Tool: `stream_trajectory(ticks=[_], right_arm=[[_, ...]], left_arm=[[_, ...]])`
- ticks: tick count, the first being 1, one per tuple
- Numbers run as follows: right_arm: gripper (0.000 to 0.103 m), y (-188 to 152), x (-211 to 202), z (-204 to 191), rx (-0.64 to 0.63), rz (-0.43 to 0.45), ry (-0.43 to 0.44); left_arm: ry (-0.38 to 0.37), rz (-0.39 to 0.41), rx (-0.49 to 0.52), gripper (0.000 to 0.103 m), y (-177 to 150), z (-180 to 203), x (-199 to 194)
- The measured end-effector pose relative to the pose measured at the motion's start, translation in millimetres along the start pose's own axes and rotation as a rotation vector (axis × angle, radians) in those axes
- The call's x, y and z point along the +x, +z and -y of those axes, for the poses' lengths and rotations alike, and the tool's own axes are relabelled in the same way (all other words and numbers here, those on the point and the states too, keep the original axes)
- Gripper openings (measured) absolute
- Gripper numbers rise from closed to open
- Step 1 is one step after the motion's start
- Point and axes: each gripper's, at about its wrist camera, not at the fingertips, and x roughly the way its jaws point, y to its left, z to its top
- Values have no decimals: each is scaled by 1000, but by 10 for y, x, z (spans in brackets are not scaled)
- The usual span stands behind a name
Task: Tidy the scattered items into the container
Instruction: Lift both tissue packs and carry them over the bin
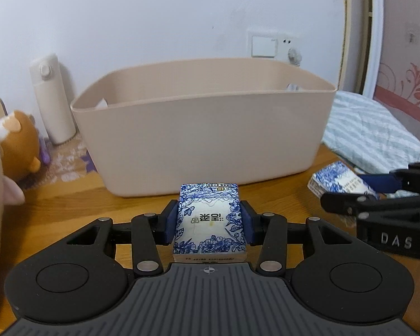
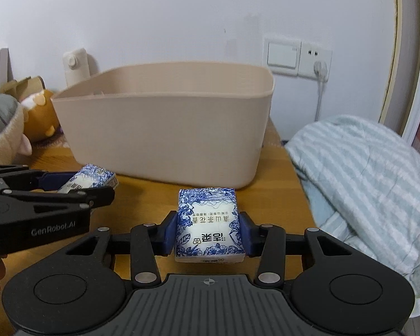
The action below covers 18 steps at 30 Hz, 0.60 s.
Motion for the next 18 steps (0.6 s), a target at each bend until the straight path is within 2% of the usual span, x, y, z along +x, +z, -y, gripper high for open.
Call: stream_trajectory(ticks=[6, 12, 18], right_arm=[[42, 163, -246, -22, -11, 48, 0], [42, 353, -435, -26, -27, 81, -2], [42, 579, -552, -33, -51, 118, -19]], left_arm=[[-7, 21, -2, 46, 146, -39, -218], [-14, 6, -16, 46, 335, -122, -377], [12, 22, -23, 46, 601, -244, -480]])
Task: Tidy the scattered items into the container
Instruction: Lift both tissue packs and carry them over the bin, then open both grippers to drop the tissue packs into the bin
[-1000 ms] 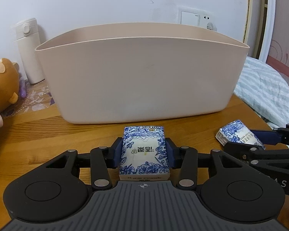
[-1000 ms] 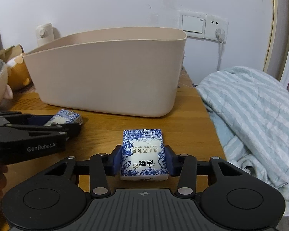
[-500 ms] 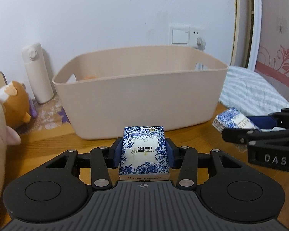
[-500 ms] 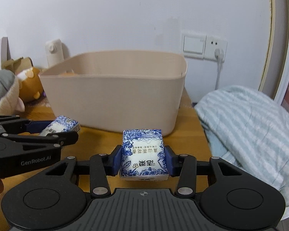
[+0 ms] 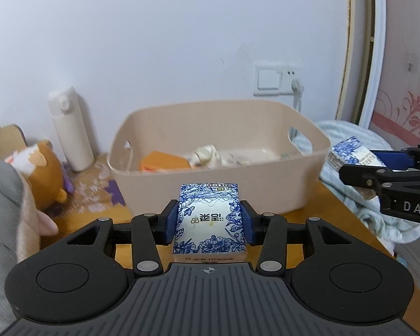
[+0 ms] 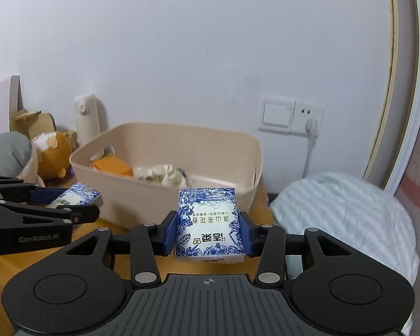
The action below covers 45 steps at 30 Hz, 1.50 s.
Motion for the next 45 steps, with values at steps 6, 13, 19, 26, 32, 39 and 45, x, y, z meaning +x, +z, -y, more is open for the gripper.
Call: stream_trajectory(ticks=[6, 13, 19, 26, 32, 39, 45], right_arm=[[42, 241, 15, -34, -25, 20, -7], [42, 520, 195, -75, -43, 14, -17], [42, 700, 534, -82, -40, -24, -36], [42, 766, 967, -44, -9, -67, -61], [42, 664, 1269, -46, 3, -118, -71], [42, 577, 1474, -81, 2, -155, -79], [65, 531, 1480, -119, -18, -152, -97]], left_arm=[[10, -5, -9, 46, 265, -84, -3], [11, -62, -26, 46, 548, -145, 212], [37, -92, -70, 46, 782, -201, 508], [49, -155, -91, 47, 914, -240, 954], [50, -228, -122, 47, 815, -336, 1333], [55, -241, -121, 52, 779, -373, 1440], [43, -229, -111, 85, 764, -337, 1389]])
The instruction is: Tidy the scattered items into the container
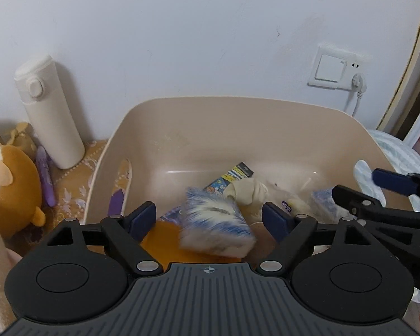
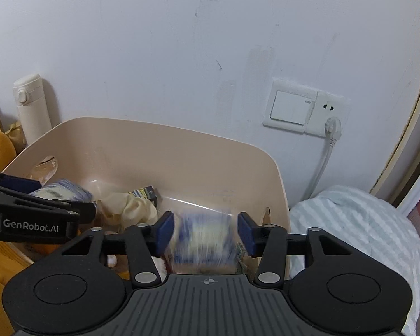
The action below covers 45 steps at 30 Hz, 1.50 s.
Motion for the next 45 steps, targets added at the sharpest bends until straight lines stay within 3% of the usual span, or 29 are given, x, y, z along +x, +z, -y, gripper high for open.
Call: stream_trajectory(ticks=[4, 6, 28, 31, 45], right_arm=[[93, 16, -160, 24, 3, 42, -4], [99, 29, -247, 35, 7, 56, 3], [103, -138, -951, -83, 5, 113, 12], [103, -200, -1088, -97, 14, 125, 7], [103, -711, -1765, -199, 90, 154, 48]], left_arm=[[-14, -3, -26, 85, -20, -40, -89], [-23, -2, -35, 86, -27, -53, -137], [-18, 111, -13, 86, -371, -48, -1016], [2, 124, -12, 86, -471, -28, -1167], [-37, 171, -8, 86, -1079, 6, -1835]])
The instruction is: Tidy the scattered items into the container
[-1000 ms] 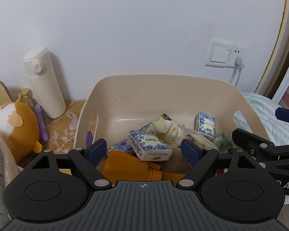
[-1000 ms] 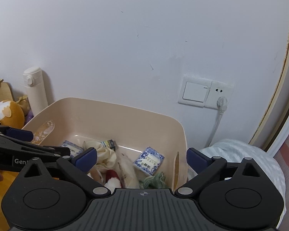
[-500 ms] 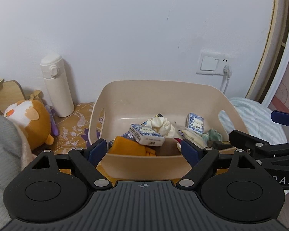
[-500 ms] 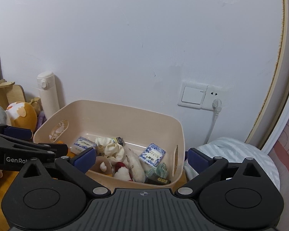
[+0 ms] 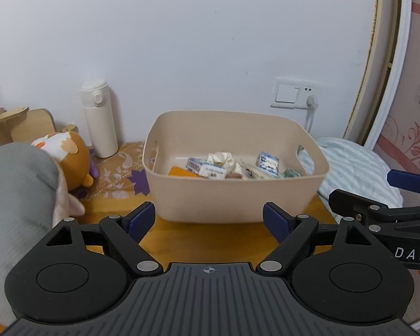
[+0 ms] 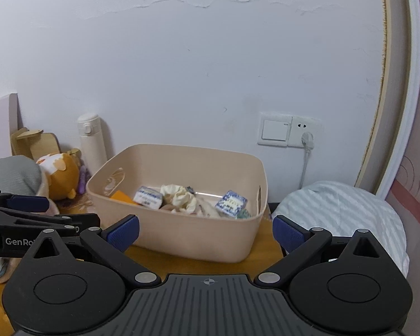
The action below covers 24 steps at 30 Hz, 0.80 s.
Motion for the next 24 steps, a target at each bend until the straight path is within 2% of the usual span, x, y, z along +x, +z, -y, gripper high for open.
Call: stream_trajectory(ticks=[9, 16, 24], right_arm=[[103, -398, -568, -134, 56, 38, 29], [103, -678, -954, -291, 69, 38, 64], [103, -848, -1422, -455, 41, 74, 64]], left_arm=[[3, 57, 49, 86, -386, 25, -598], [15, 65, 74, 87, -716, -9, -962], [16, 71, 71, 91, -1007, 7, -1306]])
